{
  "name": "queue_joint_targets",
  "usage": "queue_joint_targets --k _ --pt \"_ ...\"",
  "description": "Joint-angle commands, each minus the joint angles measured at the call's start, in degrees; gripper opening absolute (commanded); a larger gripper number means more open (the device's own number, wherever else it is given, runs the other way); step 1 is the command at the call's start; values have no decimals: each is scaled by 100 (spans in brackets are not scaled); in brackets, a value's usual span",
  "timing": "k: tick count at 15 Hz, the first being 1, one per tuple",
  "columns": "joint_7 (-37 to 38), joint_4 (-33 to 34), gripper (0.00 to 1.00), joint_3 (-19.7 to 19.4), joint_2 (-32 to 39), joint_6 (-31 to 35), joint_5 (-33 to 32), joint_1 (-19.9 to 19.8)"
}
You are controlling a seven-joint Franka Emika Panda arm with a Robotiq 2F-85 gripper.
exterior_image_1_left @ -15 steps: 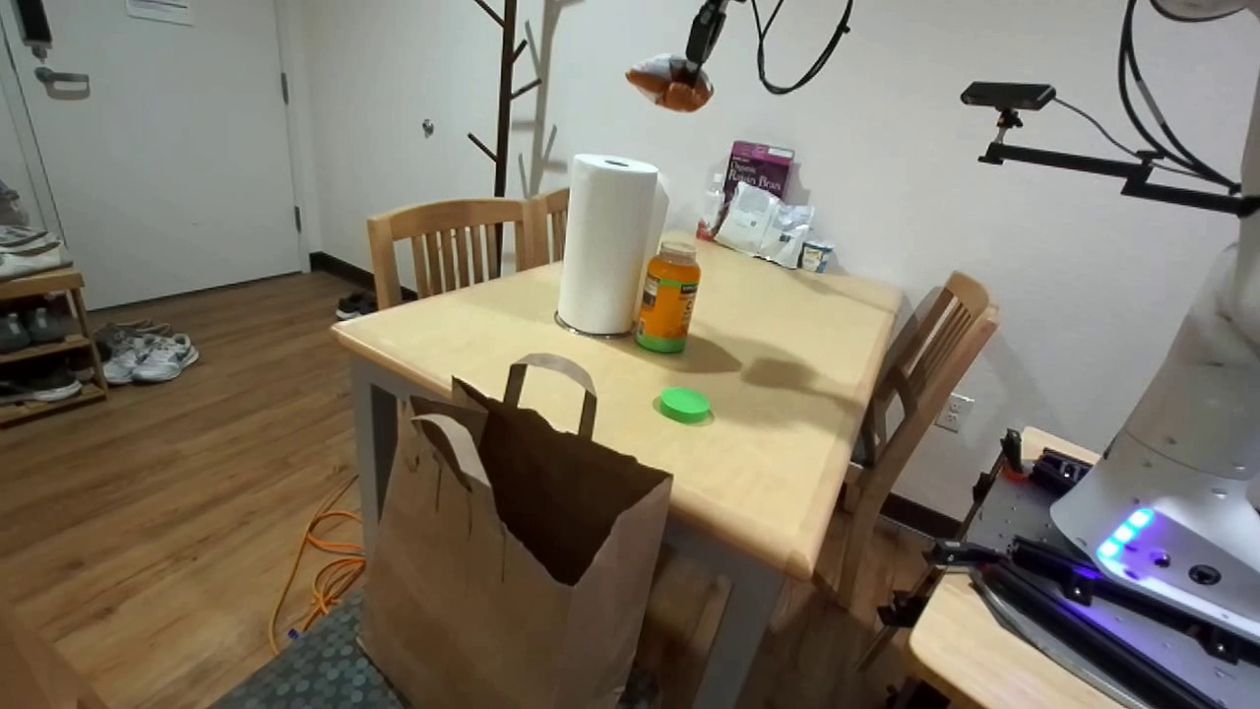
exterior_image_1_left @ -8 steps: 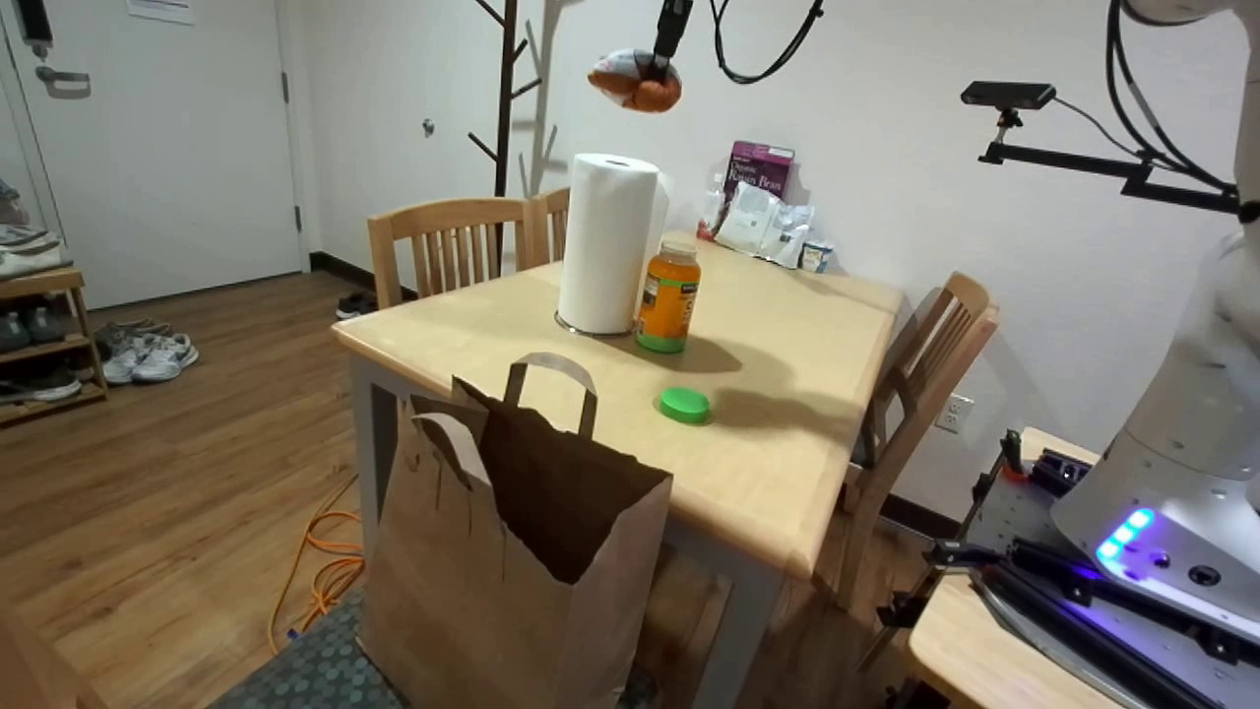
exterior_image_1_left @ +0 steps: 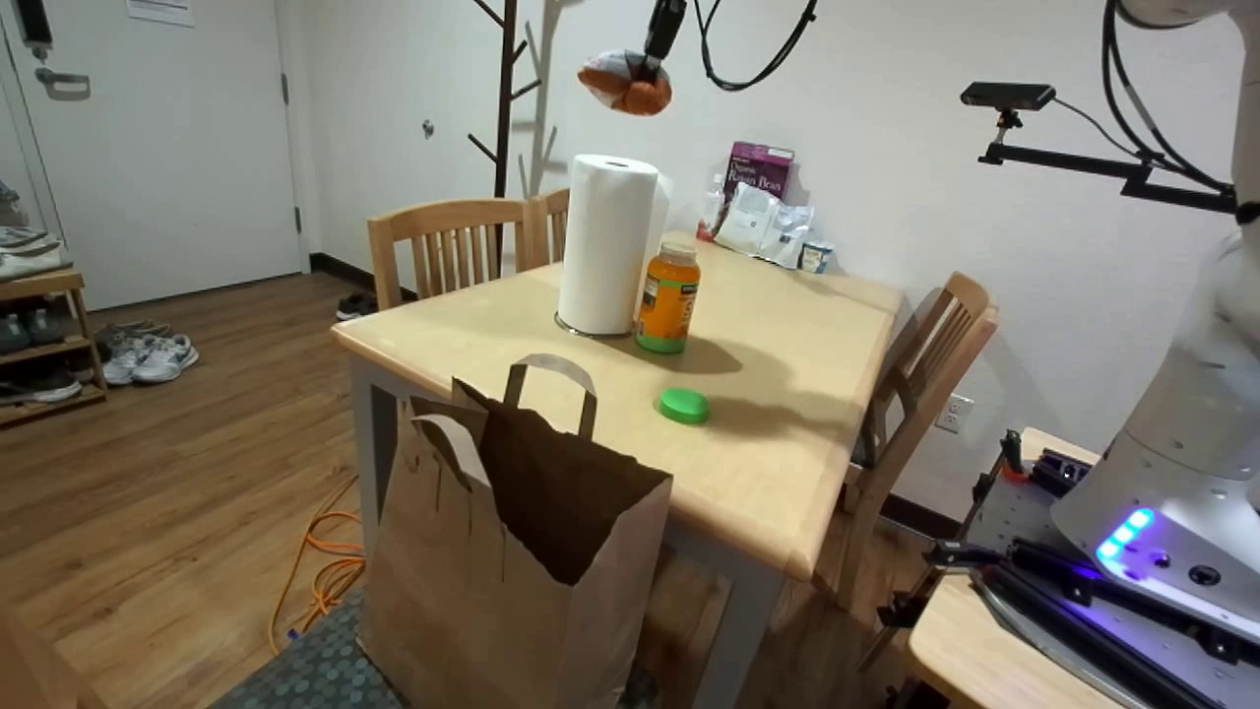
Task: Move the snack packet from the table to the bag
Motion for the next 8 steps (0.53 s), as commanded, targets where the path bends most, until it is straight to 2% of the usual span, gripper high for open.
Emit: queue_joint_targets --k 1,4,8 --pt "-794 368 2 296 115 -371 362 17" --pt "-1329 294 2 550 95 -540 624 62" --pt "-2068 -12 2 894 198 -450 1019 61"
